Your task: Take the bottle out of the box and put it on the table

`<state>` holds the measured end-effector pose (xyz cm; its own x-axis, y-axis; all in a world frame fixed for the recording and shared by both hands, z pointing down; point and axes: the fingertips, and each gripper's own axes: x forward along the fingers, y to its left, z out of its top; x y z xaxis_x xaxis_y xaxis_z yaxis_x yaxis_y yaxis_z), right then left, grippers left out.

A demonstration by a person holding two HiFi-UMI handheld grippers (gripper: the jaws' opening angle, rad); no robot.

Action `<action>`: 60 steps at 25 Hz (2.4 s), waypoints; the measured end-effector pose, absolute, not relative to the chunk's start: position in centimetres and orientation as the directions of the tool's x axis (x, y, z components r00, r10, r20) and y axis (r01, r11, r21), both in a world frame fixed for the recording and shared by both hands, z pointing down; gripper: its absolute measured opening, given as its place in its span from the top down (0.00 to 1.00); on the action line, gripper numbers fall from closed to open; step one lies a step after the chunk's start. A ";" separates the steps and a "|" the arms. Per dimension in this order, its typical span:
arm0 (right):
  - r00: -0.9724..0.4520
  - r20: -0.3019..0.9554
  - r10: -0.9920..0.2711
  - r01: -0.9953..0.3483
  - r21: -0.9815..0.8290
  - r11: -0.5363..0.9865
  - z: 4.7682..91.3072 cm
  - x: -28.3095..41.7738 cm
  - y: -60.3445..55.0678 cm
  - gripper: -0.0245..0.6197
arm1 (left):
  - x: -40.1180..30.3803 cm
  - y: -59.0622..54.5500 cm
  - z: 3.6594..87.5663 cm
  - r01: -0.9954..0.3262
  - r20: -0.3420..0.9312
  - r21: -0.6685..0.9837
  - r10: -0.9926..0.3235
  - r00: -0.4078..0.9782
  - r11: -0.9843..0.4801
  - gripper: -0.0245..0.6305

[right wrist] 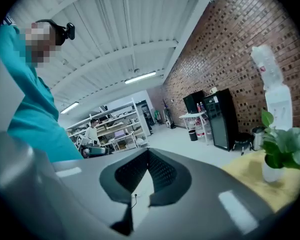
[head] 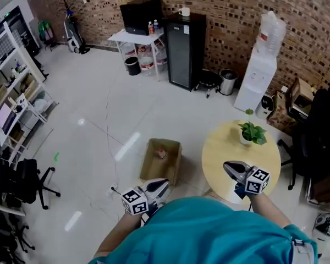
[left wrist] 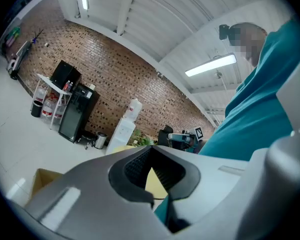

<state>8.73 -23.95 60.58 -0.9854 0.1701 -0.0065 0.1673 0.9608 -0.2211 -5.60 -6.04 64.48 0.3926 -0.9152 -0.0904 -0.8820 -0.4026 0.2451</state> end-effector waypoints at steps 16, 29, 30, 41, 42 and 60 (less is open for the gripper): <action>-0.919 0.144 0.366 0.324 -0.250 0.912 64.4 -23.0 -33.3 0.90 | -31.4 -12.9 69.7 -0.902 0.097 0.406 -0.974 0.205 -0.149 0.96; -0.724 0.411 0.554 0.447 -0.332 0.831 88.8 -43.8 -52.8 0.80 | -45.6 -35.0 86.7 -0.795 0.363 0.585 -0.928 0.079 0.161 0.96; -0.707 0.447 0.549 0.439 -0.331 0.835 90.7 -45.6 -52.9 0.79 | -47.6 -35.4 88.1 -0.785 0.379 0.594 -0.922 0.083 0.174 0.96; -0.532 0.751 0.392 0.346 -0.230 0.910 103.2 -54.9 -46.7 0.70 | -56.6 -29.1 98.0 -0.769 0.490 0.635 -0.808 0.328 0.073 0.97; -0.518 0.762 0.388 0.348 -0.227 0.910 104.5 -55.7 -46.3 0.70 | -57.2 -28.6 98.7 -0.775 0.499 0.630 -0.795 0.345 0.059 0.96; -0.233 0.890 0.393 0.409 -0.277 0.869 137.3 -68.0 -57.2 0.66 | -68.3 -41.1 121.6 -0.638 0.501 0.743 -0.799 0.331 0.202 0.96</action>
<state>-68.00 -57.18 137.25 -0.2326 0.3926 0.8898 0.4093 0.8695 -0.2766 -68.33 -41.09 121.59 0.3311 -0.7995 0.5012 -0.6381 0.2016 0.7431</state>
